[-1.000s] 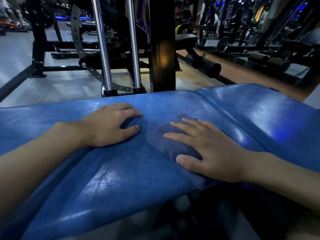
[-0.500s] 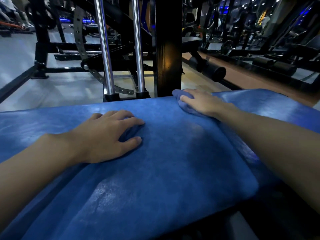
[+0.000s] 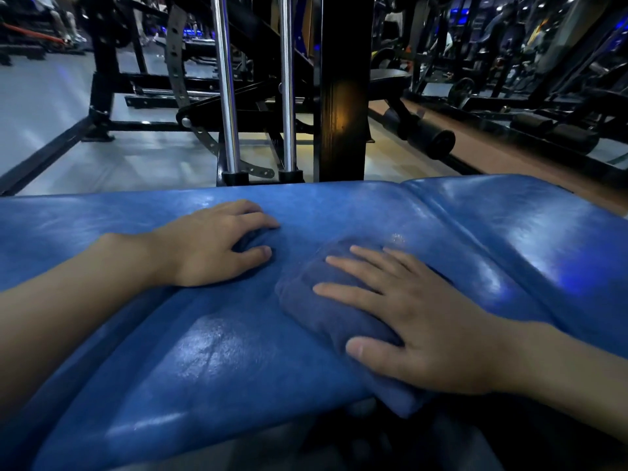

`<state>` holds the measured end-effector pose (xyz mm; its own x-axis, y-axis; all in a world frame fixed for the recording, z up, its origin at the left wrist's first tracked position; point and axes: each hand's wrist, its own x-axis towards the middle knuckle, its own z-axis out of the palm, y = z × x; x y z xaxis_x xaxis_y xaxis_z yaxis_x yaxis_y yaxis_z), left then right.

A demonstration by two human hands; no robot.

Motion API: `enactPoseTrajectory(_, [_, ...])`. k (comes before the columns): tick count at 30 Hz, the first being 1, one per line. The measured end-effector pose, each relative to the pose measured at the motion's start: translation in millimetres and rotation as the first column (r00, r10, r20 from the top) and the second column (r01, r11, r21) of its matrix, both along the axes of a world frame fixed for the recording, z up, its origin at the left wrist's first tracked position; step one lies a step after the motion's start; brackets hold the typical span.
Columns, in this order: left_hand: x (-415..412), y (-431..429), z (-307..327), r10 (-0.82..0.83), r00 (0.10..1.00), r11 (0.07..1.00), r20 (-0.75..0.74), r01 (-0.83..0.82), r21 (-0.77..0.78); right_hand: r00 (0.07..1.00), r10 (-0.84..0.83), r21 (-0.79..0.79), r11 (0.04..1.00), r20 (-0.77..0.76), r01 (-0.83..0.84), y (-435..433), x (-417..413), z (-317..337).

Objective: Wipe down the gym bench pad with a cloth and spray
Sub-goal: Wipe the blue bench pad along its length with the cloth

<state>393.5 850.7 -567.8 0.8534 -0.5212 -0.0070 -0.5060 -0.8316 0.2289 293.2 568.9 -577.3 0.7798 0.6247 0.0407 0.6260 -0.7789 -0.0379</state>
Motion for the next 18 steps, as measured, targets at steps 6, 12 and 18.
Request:
enactPoseTrajectory(6, [-1.1, -2.6, 1.1, 0.015, 0.997, 0.995, 0.07, -0.021, 0.094, 0.992, -0.114, 0.073, 0.99, -0.048, 0.117, -1.1, 55.4, 0.2])
enactPoseTrajectory(12, [-11.8, 1.3, 1.0, 0.052, 0.995, 0.993, 0.082, -0.06, 0.098, 0.912, -0.409, 0.093, 0.908, -0.002, 0.408, -17.4, 176.9, 2.1])
enactPoseTrajectory(18, [-16.1, 4.2, 0.2, 0.065, 0.997, 0.988, 0.043, -0.07, 0.135, 0.865, -0.5, 0.089, 0.86, -0.04, 0.502, -16.5, 214.2, 3.0])
